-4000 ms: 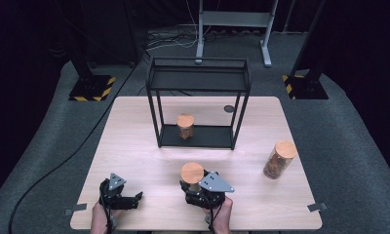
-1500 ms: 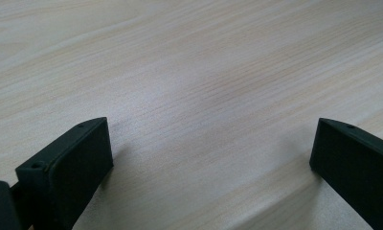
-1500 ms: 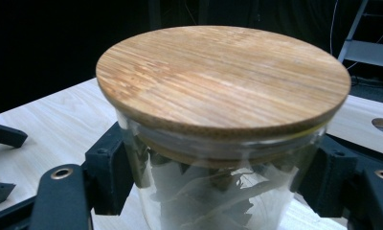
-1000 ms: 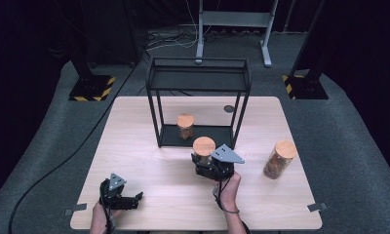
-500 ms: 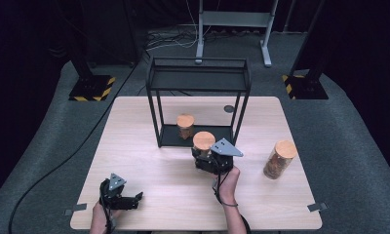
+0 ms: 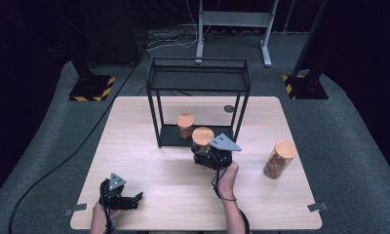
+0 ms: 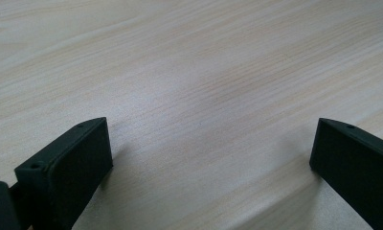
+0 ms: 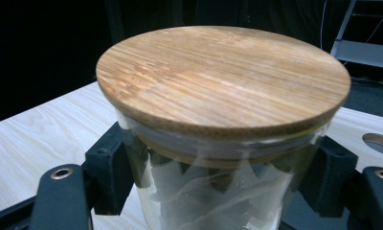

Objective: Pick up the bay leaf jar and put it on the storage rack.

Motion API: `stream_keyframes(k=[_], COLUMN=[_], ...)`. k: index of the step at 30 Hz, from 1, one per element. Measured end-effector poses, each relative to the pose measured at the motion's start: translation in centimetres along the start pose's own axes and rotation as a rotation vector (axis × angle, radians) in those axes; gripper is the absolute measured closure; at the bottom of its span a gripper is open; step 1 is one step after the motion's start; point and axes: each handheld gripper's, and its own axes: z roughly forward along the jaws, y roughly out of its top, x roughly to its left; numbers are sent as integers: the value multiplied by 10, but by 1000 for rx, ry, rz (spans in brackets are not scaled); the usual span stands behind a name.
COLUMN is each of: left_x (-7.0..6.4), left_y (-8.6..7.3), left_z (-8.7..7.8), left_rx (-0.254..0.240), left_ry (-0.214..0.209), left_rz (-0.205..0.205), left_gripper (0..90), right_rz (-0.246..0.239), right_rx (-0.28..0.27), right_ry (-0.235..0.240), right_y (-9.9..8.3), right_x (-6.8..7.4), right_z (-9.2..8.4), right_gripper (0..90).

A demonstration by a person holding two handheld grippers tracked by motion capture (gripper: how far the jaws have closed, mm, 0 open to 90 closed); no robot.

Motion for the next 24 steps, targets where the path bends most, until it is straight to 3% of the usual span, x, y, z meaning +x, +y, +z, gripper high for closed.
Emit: stream_keyframes(k=[24], left_x=[0], left_y=[0], left_z=[0], left_rx=[0], left_ry=[1], left_rz=[0], left_gripper=[0], right_rz=[12], right_rx=[9], right_ry=[-17], right_y=[7], right_x=[-13], right_z=[20], right_gripper=[247])
